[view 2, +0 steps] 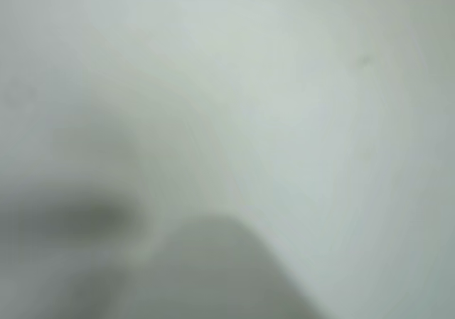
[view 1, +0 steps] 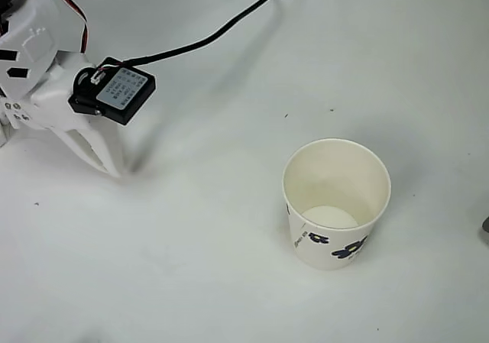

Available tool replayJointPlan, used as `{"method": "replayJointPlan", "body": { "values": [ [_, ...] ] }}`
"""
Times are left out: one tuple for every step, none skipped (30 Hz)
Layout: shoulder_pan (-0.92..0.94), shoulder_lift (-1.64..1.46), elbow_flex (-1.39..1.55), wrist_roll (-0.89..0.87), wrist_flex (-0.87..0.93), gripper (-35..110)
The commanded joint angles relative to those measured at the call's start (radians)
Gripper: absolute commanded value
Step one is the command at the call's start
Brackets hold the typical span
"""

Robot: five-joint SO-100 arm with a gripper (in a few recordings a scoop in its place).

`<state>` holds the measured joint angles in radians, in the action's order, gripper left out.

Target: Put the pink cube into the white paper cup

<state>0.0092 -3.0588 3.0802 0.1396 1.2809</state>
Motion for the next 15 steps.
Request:
{"method": "replayJointPlan", "body": {
  "values": [
    [-0.144, -0.253, -0.002, -0.104, 0.020, 0],
    [-0.150, -0.253, -0.002, -0.104, 0.020, 0],
    [-0.152, -0.253, -0.002, -0.104, 0.018, 0],
    [-0.152, -0.253, -0.002, -0.104, 0.020, 0],
    [-0.152, -0.253, -0.002, -0.104, 0.020, 0],
    [-0.152, -0.253, -0.002, -0.104, 0.020, 0],
    [-0.155, -0.253, -0.002, -0.104, 0.017, 0],
    [-0.156, -0.253, -0.002, -0.104, 0.015, 0],
    [-0.158, -0.253, -0.002, -0.104, 0.015, 0],
    [-0.158, -0.253, -0.002, -0.104, 0.015, 0],
    [-0.158, -0.253, -0.002, -0.104, 0.015, 0],
    [-0.160, -0.253, -0.002, -0.106, 0.015, 0],
    [-0.164, -0.253, -0.002, -0.112, 0.015, 0],
    [-0.166, -0.253, -0.002, -0.118, 0.015, 0],
    [-0.166, -0.253, -0.002, -0.118, 0.015, 0]
  ]
}}
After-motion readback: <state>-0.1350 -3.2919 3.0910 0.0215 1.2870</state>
